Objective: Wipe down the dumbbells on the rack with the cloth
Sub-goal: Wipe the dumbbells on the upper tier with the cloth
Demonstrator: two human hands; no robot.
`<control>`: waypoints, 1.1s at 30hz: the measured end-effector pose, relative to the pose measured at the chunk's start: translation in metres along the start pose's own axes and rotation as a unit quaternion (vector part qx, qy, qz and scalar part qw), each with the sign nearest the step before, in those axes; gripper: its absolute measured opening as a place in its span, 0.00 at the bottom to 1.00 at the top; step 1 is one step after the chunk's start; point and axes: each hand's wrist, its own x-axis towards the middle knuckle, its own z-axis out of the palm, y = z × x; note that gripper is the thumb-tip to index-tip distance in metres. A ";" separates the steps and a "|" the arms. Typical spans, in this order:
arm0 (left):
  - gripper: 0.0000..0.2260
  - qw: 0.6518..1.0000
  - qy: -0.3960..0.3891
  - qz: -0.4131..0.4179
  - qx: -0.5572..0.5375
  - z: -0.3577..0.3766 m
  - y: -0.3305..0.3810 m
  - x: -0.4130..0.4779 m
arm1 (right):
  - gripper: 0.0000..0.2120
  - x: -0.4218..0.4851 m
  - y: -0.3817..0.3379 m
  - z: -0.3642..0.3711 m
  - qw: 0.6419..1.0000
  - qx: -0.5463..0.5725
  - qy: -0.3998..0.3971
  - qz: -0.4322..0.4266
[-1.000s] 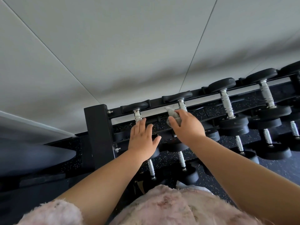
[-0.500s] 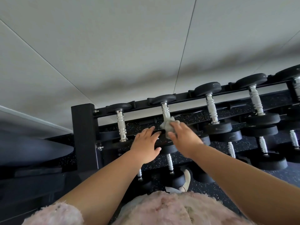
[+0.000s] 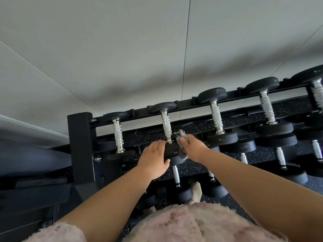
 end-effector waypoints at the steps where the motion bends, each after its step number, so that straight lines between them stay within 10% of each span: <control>1: 0.34 1.000 -0.004 -0.001 0.000 0.000 0.002 0.000 | 0.22 -0.002 -0.001 -0.001 1.000 0.005 0.002 0.001; 9: 0.35 0.999 -0.030 -0.029 0.018 0.001 0.010 0.005 | 0.27 -0.030 -0.017 0.025 0.991 -0.125 0.016 -0.051; 21: 0.35 0.999 -0.041 -0.023 0.013 0.004 0.005 0.006 | 0.19 -0.017 -0.016 0.019 0.986 0.148 0.016 0.078; 33: 0.37 0.999 -0.046 -0.016 0.011 0.002 0.003 0.005 | 0.20 -0.013 -0.039 0.032 0.978 0.181 0.016 0.099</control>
